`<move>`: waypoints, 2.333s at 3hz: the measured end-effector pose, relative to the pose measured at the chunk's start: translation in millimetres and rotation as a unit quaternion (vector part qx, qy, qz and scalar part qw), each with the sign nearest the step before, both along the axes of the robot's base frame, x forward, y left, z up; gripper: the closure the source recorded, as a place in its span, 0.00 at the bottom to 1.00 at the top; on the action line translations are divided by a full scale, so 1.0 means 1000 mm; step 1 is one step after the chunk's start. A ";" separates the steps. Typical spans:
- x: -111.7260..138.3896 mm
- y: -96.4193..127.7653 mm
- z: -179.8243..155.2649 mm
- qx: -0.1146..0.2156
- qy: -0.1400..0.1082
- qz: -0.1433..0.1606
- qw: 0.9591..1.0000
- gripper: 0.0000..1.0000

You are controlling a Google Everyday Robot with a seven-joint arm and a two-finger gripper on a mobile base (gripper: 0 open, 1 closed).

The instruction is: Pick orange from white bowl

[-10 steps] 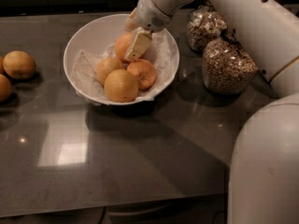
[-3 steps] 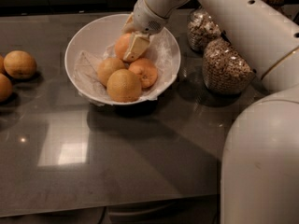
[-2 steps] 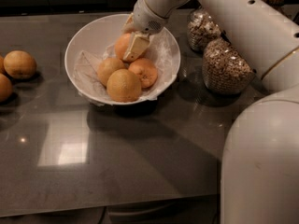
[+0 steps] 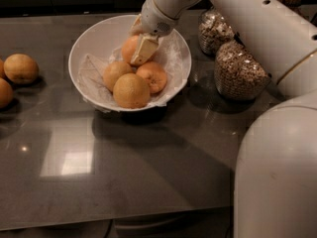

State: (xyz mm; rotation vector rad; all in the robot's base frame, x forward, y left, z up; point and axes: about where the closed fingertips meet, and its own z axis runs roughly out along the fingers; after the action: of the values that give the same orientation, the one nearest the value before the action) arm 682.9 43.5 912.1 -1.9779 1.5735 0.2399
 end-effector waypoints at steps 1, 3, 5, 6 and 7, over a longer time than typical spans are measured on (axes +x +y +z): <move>0.001 0.006 -0.001 0.009 0.003 0.006 1.000 1.00; 0.001 0.011 0.041 0.041 -0.028 0.016 0.999 1.00; -0.001 0.001 0.071 0.053 -0.054 0.005 0.997 1.00; -0.006 -0.004 0.081 0.056 -0.061 -0.001 0.997 1.00; -0.008 -0.006 0.086 0.057 -0.063 -0.003 0.996 1.00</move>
Offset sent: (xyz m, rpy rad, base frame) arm 0.0036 0.0135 0.0388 0.0906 -0.0373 0.0417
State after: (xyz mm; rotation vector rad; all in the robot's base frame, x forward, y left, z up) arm 675.1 37.7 998.1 -1.8620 1.4533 0.1938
